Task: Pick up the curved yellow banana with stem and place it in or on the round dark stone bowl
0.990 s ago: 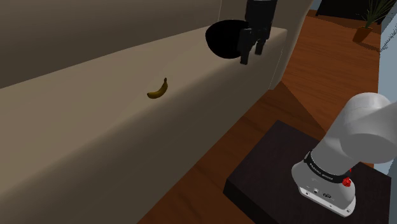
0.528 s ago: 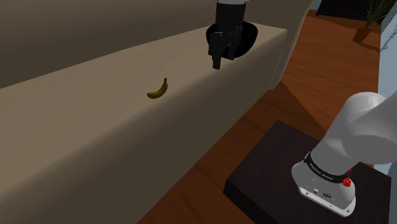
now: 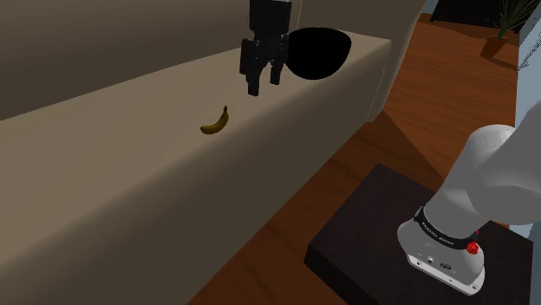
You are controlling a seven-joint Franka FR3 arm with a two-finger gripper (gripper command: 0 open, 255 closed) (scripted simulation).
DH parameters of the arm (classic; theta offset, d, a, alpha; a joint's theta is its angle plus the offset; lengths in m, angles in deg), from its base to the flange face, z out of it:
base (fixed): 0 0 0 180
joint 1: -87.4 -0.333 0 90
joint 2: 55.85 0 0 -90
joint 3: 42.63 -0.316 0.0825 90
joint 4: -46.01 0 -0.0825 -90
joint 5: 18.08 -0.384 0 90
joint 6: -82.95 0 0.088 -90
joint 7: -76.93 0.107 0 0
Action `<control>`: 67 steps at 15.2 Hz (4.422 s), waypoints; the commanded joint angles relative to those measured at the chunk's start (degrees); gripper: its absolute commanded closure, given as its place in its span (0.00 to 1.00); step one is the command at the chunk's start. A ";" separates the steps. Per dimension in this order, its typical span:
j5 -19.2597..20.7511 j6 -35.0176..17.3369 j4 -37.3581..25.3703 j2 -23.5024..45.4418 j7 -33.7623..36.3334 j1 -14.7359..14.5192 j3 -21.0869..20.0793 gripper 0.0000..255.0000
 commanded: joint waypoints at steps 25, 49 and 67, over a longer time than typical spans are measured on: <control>-2.18 -6.56 -10.54 13.71 0.33 -4.50 -4.68 1.00; 7.16 -15.73 -2.23 10.93 14.68 -7.79 -7.78 0.00; 7.20 -11.89 -6.00 10.86 14.81 -7.77 -7.75 1.00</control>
